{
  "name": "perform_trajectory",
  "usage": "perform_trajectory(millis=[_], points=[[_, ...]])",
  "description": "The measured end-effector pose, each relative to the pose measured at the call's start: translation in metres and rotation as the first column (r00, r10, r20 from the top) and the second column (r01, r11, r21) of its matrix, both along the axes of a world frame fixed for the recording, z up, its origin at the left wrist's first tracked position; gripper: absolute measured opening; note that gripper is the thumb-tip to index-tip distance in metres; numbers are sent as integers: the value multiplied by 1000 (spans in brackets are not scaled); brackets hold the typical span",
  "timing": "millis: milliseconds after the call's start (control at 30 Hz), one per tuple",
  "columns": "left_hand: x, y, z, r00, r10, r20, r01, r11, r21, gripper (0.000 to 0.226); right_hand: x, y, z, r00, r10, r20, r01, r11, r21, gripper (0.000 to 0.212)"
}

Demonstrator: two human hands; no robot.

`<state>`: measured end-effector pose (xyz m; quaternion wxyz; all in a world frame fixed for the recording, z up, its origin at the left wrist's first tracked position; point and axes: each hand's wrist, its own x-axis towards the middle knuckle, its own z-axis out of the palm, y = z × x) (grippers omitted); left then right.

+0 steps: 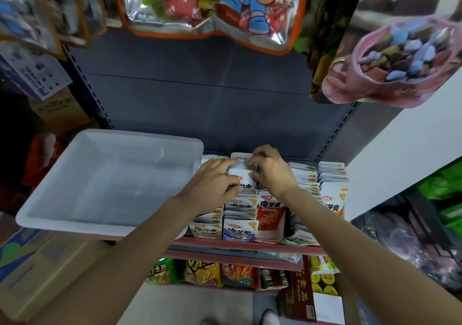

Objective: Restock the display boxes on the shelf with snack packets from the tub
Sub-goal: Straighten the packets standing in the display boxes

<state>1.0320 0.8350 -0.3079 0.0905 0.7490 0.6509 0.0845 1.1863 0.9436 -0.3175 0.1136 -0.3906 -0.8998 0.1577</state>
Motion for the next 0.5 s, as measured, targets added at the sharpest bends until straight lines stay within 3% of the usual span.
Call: perform_trajectory(millis=[200, 333, 500], points=[[3, 10, -1, 997, -29, -68, 22, 995, -98, 38, 5, -4, 1, 997, 75, -15, -76, 993, -89, 12], [-2, -3, 0, 998, -18, 64, 18, 1000, -8, 30, 18, -3, 10, 995, 66, -79, -79, 981, -180, 16], [-10, -5, -7, 988, -27, 150, 35, 998, -49, 32, 24, 9, 10, 996, -57, -71, 48, 991, -128, 25]])
